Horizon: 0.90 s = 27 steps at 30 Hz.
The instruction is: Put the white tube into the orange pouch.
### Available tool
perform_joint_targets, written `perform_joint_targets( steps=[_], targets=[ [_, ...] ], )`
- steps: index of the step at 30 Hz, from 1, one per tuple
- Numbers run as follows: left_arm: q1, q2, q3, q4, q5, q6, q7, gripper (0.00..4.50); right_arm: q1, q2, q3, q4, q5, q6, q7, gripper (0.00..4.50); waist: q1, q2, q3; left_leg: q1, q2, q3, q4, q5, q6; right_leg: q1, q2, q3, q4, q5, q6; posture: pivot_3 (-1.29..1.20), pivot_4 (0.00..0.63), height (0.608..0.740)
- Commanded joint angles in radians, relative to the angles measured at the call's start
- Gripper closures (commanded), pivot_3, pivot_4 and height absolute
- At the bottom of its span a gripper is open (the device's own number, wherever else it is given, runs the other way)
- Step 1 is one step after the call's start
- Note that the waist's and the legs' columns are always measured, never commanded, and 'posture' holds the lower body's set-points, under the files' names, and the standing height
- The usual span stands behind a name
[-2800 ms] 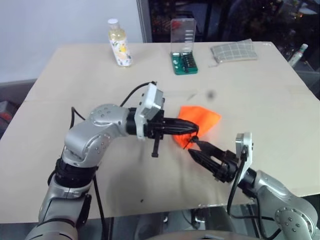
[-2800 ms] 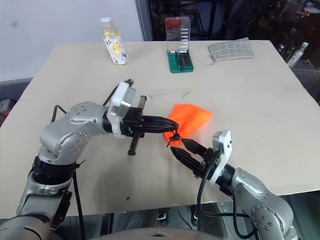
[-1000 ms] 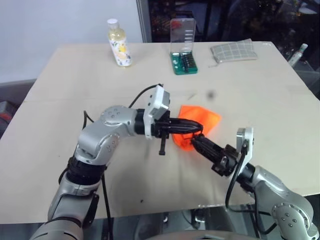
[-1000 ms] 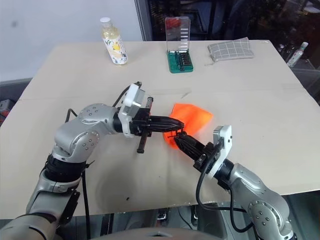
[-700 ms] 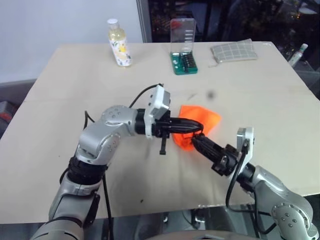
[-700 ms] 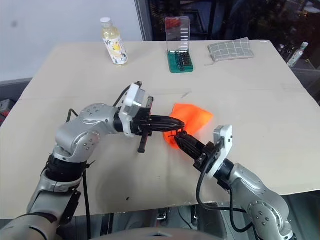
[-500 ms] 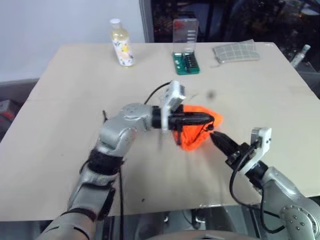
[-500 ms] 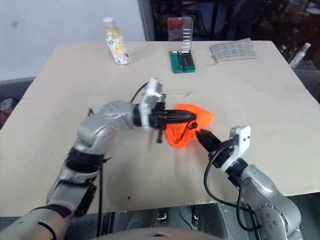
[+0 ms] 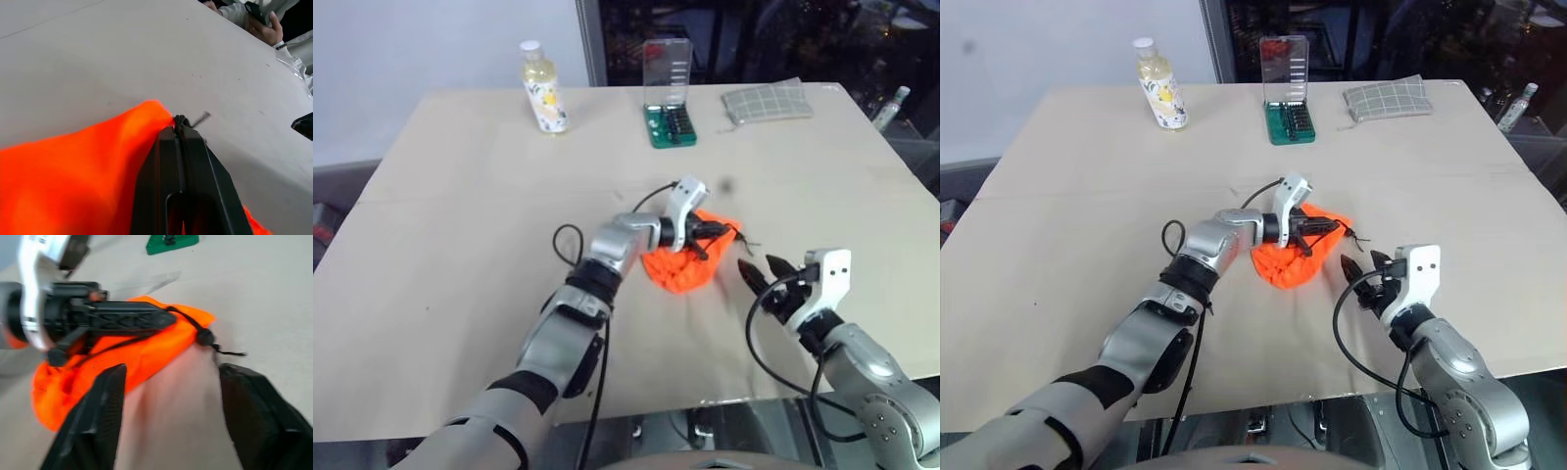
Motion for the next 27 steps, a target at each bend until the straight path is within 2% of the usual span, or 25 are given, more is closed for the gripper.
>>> perform_joint_targets(
  steps=[1,7,10,13,16,17,19,21,27],
  targets=[
    [0.017,0.007,0.012,-0.040,0.020,0.035,0.005,4.50,-0.050,0.010,0.006,0.036,-0.058,-0.001,-0.019,1.50,0.002,0.000,-0.001,0.000,0.000,0.000,0.001,0.000,0.000,0.000,0.000,0.000,0.000,0.000,0.000,0.00,0.150,0.740],
    [0.037,-0.013,0.014,-0.114,0.017,0.079,0.018,4.50,-0.265,-0.113,0.172,0.348,-0.380,-0.060,0.022,1.50,0.003,0.000,-0.001,-0.001,-0.002,0.001,0.001,0.000,0.000,-0.001,0.000,0.002,0.000,-0.001,-0.001,0.00,0.150,0.740],
    [0.050,-0.014,0.014,-0.140,0.021,0.091,0.020,4.50,-0.307,-0.121,0.184,0.426,-0.442,-0.087,0.039,1.50,0.004,0.000,-0.001,-0.002,-0.003,0.001,0.000,0.000,0.000,-0.001,0.002,0.001,0.000,0.002,0.000,0.00,0.150,0.740],
    [0.056,-0.013,0.015,-0.157,0.024,0.098,0.022,4.50,-0.320,-0.110,0.170,0.445,-0.437,-0.088,0.089,1.50,0.004,0.000,-0.001,-0.003,-0.003,0.001,0.000,0.000,0.000,-0.001,0.002,0.001,0.000,0.002,0.000,0.00,0.150,0.740],
    [0.057,-0.013,0.020,-0.165,0.022,0.097,0.026,4.50,-0.320,-0.101,0.159,0.442,-0.425,-0.078,0.127,2.24,0.004,0.000,-0.001,-0.002,-0.003,0.001,0.000,0.000,0.001,-0.001,0.001,0.002,-0.001,0.002,0.000,0.00,0.150,0.740],
    [0.058,-0.014,0.021,-0.168,0.021,0.098,0.027,4.50,-0.318,-0.103,0.159,0.439,-0.430,-0.074,0.135,2.78,0.004,0.000,-0.001,-0.002,-0.004,0.001,0.000,0.000,0.001,-0.001,0.001,0.002,-0.001,0.002,0.001,0.00,0.150,0.740],
    [0.059,-0.017,0.027,-0.173,0.016,0.093,0.030,4.50,-0.310,-0.103,0.157,0.419,-0.432,-0.061,0.151,3.51,0.004,0.000,-0.001,-0.002,-0.004,0.001,0.000,0.000,0.001,-0.001,0.001,0.002,-0.001,0.001,0.002,0.00,0.150,0.740],
    [0.062,-0.021,0.038,-0.180,0.008,0.091,0.031,4.50,-0.305,-0.118,0.164,0.399,-0.456,-0.057,0.162,4.46,0.004,0.000,-0.001,-0.002,-0.003,0.000,0.000,0.000,0.001,-0.001,0.001,0.001,0.000,0.001,0.002,0.00,0.150,0.740],
    [0.071,-0.016,0.057,-0.229,-0.016,0.075,-0.010,4.50,-0.298,-0.169,0.155,0.325,-0.532,-0.029,0.170,4.46,0.004,0.000,-0.001,-0.003,-0.003,0.000,0.001,0.000,0.001,-0.001,0.000,0.001,0.000,0.002,0.000,0.00,0.150,0.740]
  ],
)
